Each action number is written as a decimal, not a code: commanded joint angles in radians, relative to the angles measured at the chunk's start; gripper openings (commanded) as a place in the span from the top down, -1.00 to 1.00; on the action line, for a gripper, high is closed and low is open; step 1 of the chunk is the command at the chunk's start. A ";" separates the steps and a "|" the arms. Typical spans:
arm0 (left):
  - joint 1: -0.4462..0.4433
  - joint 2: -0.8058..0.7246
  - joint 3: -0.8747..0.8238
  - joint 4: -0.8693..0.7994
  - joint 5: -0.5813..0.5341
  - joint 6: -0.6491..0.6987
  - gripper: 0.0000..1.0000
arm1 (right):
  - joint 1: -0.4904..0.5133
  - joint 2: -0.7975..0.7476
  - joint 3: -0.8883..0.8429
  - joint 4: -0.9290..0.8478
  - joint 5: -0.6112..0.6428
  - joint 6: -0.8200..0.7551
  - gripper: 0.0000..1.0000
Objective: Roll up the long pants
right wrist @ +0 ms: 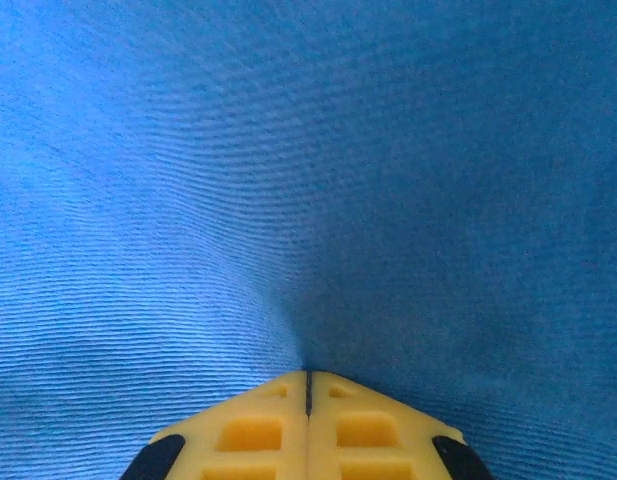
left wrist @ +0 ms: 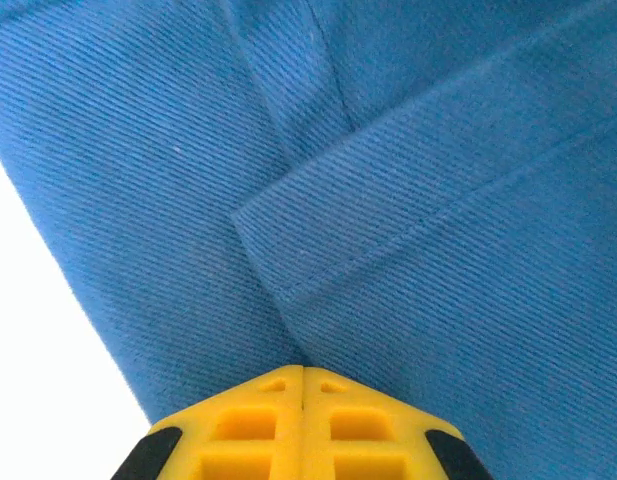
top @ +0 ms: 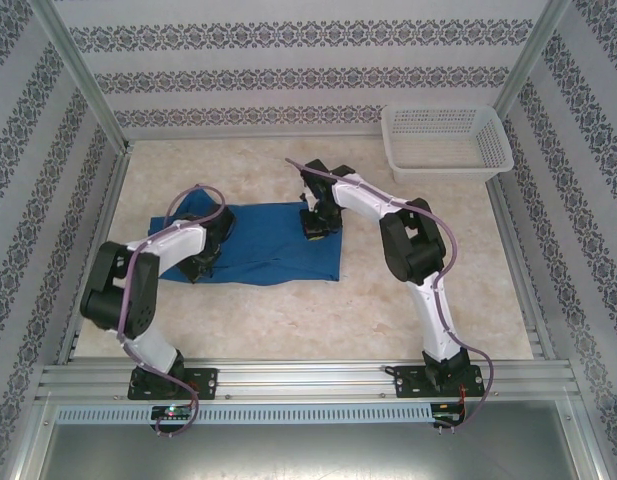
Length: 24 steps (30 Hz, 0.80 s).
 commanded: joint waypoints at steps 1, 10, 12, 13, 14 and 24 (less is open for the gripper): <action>0.003 0.138 0.122 0.084 -0.004 0.033 1.00 | 0.040 -0.057 -0.123 0.056 -0.016 0.018 1.00; 0.003 0.536 0.778 -0.035 0.091 0.227 1.00 | 0.247 -0.222 -0.427 0.216 -0.010 0.186 1.00; 0.004 0.582 0.894 -0.063 0.113 0.259 1.00 | 0.294 -0.228 -0.441 0.234 -0.011 0.224 1.00; 0.002 0.597 0.943 -0.079 0.123 0.271 1.00 | 0.315 -0.225 -0.436 0.236 -0.005 0.238 1.00; 0.003 0.606 0.982 -0.097 0.128 0.277 1.00 | 0.331 -0.219 -0.427 0.240 -0.003 0.250 1.00; 0.040 0.358 0.862 -0.061 0.160 0.330 1.00 | 0.299 -0.275 -0.156 0.024 0.098 0.066 -0.12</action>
